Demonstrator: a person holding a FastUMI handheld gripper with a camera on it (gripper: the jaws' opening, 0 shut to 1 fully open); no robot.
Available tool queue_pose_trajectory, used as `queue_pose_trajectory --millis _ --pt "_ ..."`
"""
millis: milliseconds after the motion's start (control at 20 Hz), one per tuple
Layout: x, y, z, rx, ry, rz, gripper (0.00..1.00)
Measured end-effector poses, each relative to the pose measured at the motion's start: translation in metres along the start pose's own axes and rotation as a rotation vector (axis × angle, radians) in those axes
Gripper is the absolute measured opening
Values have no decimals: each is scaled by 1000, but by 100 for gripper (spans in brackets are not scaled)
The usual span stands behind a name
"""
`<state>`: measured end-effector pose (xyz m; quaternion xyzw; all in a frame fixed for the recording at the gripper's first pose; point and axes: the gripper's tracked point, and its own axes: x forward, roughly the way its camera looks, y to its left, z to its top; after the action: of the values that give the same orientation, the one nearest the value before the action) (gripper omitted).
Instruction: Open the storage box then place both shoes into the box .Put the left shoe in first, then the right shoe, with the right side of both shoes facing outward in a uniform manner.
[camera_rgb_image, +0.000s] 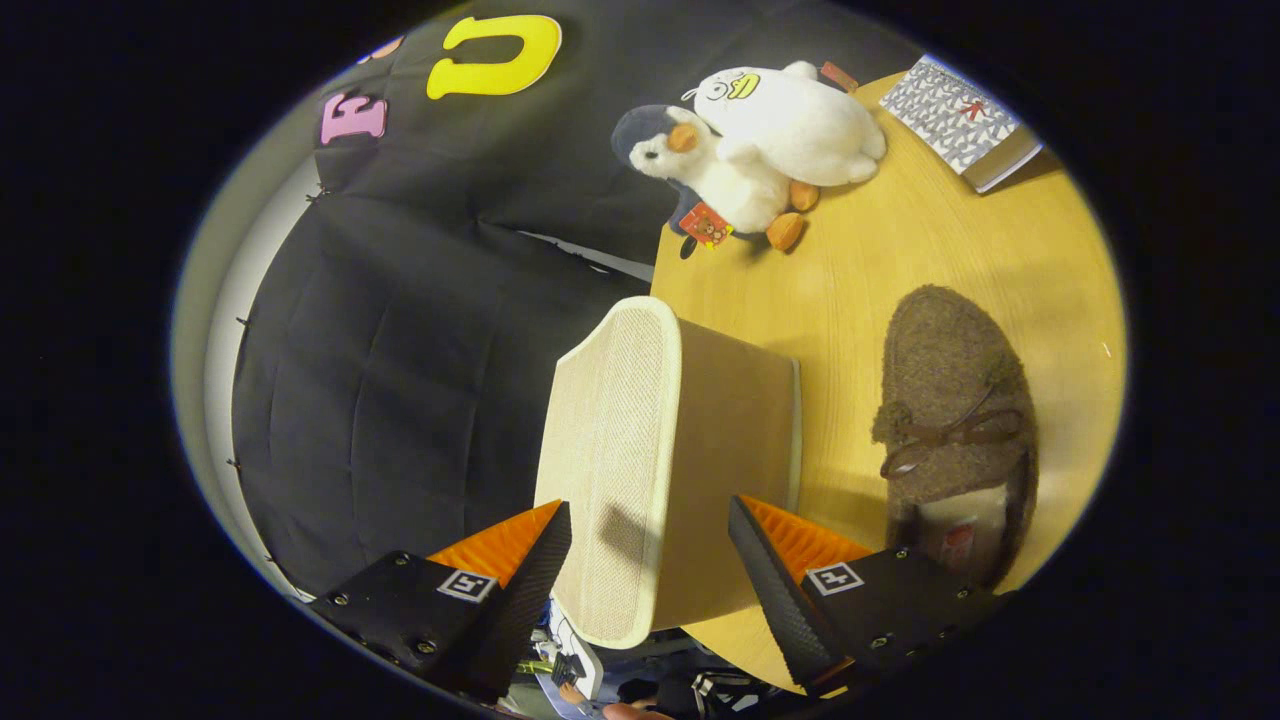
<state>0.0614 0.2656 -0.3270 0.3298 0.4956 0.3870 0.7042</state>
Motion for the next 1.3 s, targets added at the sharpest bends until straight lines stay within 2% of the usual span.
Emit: queue_pose_trajectory --millis 150,350,400,450,500,550,600,650,700,750,800,850,1050,1200,1300 --pt "12 4 2 40 17 14 95" --pt "15 13 4 89 17 62 75" --pt "13 15 6 100 6 67 74" --pt "13 12 8 117 -1 52 66" --pt "8 17 8 144 18 76 35" --pt "7 23 6 160 30 104 35" --pt "-5 24 15 180 12 94 35" --pt "7 22 12 178 11 65 22" --pt "4 28 12 162 18 83 9" --pt "7 30 14 127 4 82 8" --pt "13 33 14 98 -6 77 1" --pt "12 33 15 77 -6 56 1" --pt "-2 62 24 62 -24 58 1" --pt "-10 100 30 4 -44 54 1" --pt "-7 121 31 -22 -45 10 2"
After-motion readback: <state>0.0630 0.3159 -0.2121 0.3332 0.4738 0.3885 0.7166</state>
